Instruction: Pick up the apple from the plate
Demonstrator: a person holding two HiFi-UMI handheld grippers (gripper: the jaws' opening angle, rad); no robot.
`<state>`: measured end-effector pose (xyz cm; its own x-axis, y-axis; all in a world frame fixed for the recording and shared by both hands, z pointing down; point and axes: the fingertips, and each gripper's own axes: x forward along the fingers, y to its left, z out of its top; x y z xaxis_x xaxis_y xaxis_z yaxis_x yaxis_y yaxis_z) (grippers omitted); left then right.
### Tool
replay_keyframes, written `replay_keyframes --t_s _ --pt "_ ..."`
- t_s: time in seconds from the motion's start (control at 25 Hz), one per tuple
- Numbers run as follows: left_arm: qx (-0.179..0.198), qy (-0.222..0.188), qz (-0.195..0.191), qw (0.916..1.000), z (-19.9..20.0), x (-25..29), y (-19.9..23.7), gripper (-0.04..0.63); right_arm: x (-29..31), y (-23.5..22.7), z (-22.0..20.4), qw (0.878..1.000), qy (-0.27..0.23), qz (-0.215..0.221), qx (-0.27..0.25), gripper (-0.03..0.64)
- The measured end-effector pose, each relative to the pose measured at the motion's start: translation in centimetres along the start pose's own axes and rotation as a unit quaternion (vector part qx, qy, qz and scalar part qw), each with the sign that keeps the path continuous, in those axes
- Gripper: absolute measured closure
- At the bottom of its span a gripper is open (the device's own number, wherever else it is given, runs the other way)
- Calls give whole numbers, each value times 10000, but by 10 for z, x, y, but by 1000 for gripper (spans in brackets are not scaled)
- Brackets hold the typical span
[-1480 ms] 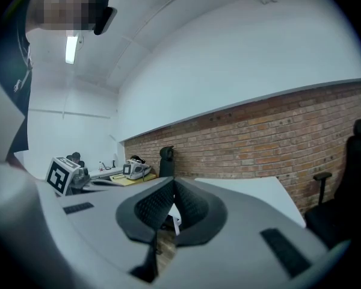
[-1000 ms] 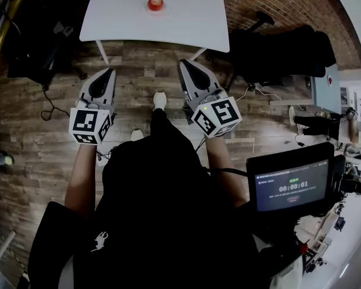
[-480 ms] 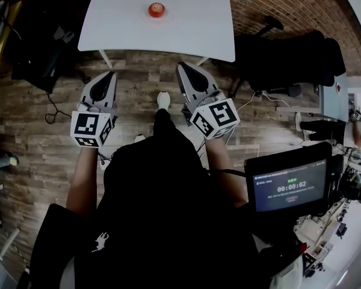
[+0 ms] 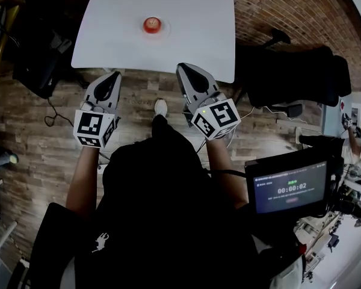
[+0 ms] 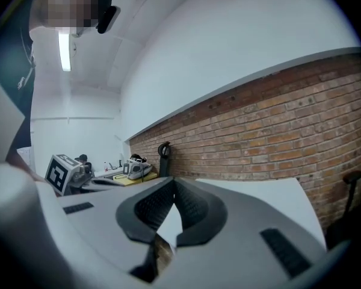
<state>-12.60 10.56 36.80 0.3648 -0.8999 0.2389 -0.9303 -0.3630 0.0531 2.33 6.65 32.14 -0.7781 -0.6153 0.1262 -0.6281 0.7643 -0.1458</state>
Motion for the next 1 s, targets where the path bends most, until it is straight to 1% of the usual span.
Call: replay_keyframes --t_s 0.2,0.4,0.6,0.8,1.0 --pt "-98 116 149 9998 10 37 4 589 21 -38 11 9998 68 198 -35 613" --pt "-35 20 286 9996 24 66 8 589 35 -62 18 9993 65 369 -5 613" --pt "11 113 531 9985 31 97 8 589 46 -97 15 9985 132 507 150 612" --pt "1 208 667 9976 32 119 10 589 59 -119 16 9973 149 700 170 614" --pt "-14 248 844 9961 35 130 11 589 69 -131 12 9960 217 841 220 612"
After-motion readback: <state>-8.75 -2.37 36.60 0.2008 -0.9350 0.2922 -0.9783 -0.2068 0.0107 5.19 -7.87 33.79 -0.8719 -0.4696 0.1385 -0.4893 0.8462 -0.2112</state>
